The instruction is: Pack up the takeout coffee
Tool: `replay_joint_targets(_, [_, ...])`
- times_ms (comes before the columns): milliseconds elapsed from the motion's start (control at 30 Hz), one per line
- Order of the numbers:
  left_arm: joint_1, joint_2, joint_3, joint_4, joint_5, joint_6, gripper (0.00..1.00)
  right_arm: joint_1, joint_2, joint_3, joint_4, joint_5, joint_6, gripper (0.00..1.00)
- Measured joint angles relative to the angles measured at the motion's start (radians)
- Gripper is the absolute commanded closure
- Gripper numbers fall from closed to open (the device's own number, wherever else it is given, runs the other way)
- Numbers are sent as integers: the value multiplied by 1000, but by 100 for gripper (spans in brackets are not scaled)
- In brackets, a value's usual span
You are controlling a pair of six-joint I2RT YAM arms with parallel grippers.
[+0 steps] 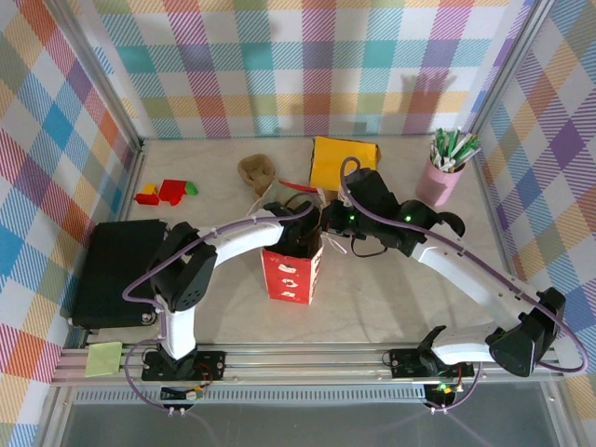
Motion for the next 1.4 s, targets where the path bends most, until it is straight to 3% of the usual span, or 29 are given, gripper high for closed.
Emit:
replay_joint_targets(833, [-8, 27, -29, 18, -3, 1, 100, 26, 1, -3, 8, 21, -2, 96])
replay_joint_targets(1167, [-11, -184, 136, -88, -61, 0, 100, 46, 14, 14, -8, 58, -18, 96])
replay_joint_targets(1400, [-11, -222, 200, -141, -65, -4, 100, 47, 17, 15, -8, 65, -21, 96])
